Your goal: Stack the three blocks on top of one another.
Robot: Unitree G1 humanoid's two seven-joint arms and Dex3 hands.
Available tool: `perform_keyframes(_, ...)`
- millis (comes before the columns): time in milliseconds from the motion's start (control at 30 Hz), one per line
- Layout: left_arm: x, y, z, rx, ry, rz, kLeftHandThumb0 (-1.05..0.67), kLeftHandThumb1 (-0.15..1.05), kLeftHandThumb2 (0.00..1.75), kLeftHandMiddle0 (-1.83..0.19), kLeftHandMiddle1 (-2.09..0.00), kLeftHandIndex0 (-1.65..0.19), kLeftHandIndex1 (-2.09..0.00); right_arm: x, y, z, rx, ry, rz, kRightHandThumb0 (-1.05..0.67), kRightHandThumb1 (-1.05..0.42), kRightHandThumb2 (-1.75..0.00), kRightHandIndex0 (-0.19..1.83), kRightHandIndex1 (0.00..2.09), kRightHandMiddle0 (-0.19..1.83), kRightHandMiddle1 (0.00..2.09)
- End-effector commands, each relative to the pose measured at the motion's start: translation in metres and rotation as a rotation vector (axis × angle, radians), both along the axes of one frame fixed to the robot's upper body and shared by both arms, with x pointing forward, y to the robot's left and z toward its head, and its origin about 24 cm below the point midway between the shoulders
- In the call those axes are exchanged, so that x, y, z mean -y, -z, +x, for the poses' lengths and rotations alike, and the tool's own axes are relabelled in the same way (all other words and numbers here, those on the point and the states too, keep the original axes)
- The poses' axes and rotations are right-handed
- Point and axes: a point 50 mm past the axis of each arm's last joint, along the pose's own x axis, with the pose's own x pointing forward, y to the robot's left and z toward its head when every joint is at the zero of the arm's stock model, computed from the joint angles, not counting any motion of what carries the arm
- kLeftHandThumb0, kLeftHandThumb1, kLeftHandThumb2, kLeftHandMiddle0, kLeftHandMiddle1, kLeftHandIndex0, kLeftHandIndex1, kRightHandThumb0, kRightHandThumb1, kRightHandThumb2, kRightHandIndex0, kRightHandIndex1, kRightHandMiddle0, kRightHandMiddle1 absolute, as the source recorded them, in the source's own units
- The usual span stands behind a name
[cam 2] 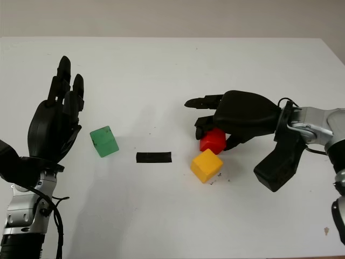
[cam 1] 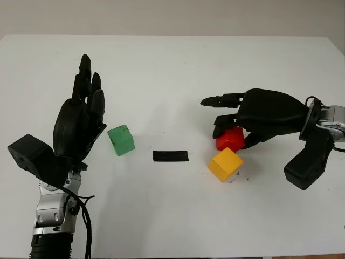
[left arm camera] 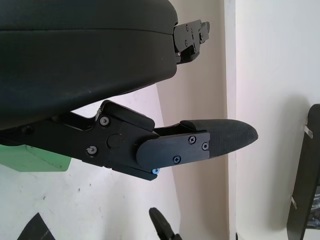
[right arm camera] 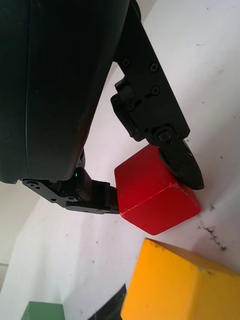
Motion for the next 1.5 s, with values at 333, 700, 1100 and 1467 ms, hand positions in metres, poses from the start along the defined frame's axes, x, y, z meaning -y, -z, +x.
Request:
perform_keyframes(333,0.004,-0.001,-0.003,0.005,-0.002,0.006,-0.74,1.05,0.56,0.19,0.00,0.19,0.00,-0.032,-0.056,0.024,0.177,-0.024,0.072,-0.43,-0.83,-0.05,0.36,0.06,0.69,1.00)
perform_keyframes(700,0.004,-0.002,-0.004,0.013,-0.018,-0.005,-0.75,1.05,0.54,0.19,0.00,0.19,0.00,-0.098,-0.081,0.020,0.106,-0.138,-0.060,-0.38,-0.85,-0.06,0.32,0.04,0.71,1.05)
perform_keyframes(1100,0.001,-0.012,-0.003,0.041,-0.028,0.007,-0.76,1.05,0.55,0.19,0.00,0.19,0.00,-0.141,-0.072,0.005,0.049,-0.299,-0.110,-0.40,-0.94,-0.06,0.31,0.05,0.53,1.39)
perform_keyframes(1467,0.000,-0.012,-0.003,0.044,-0.035,0.001,-0.75,1.05,0.56,0.19,0.00,0.19,0.00,-0.151,-0.054,0.001,0.008,-0.353,-0.142,-0.42,-0.92,-0.05,0.30,0.05,0.50,1.48)
